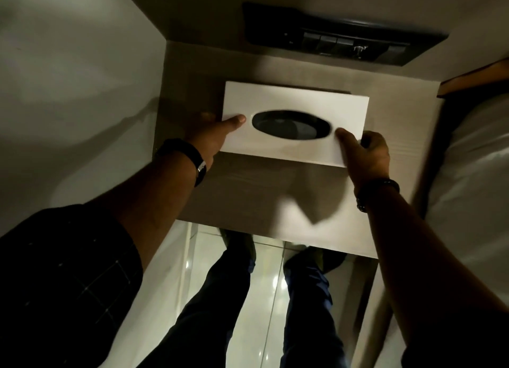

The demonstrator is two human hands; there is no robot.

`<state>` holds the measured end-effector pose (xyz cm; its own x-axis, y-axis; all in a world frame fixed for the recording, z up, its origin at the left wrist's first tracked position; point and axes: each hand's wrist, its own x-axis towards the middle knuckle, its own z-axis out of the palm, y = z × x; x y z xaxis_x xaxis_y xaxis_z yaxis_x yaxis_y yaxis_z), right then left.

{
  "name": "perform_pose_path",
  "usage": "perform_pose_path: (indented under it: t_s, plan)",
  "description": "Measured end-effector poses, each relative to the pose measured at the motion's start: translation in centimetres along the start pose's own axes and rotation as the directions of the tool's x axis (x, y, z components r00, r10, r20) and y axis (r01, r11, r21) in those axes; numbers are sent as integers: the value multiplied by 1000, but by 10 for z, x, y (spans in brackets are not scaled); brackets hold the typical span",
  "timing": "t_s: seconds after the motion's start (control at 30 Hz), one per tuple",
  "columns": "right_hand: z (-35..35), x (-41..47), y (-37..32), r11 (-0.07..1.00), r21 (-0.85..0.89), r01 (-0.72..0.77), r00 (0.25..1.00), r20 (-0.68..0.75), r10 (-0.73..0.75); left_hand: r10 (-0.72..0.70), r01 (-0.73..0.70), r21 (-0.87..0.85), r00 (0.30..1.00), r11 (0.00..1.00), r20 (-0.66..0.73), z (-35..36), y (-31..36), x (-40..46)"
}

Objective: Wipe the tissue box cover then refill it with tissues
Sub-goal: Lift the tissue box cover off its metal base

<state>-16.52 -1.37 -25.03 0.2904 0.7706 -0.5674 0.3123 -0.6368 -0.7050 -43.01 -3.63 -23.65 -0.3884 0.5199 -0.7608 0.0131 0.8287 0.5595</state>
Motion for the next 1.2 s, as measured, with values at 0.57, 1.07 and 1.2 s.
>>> perform_pose_path:
  t_s: [0.57, 1.07, 1.2]
  plan:
    - [0, 1, -8, 978, 206, 13, 997, -74, 3, 60, -60, 22, 998, 998, 0, 8, 3, -3]
    - [-11, -9, 3, 990, 136, 48, 996, -83, -37, 115, -112, -40, 990, 993, 80, 5, 0, -10]
    - [-7, -8, 0, 996, 80, 50, 995, -90, -42, 95, -88, -76, 991, 993, 93, 3, 0, -10]
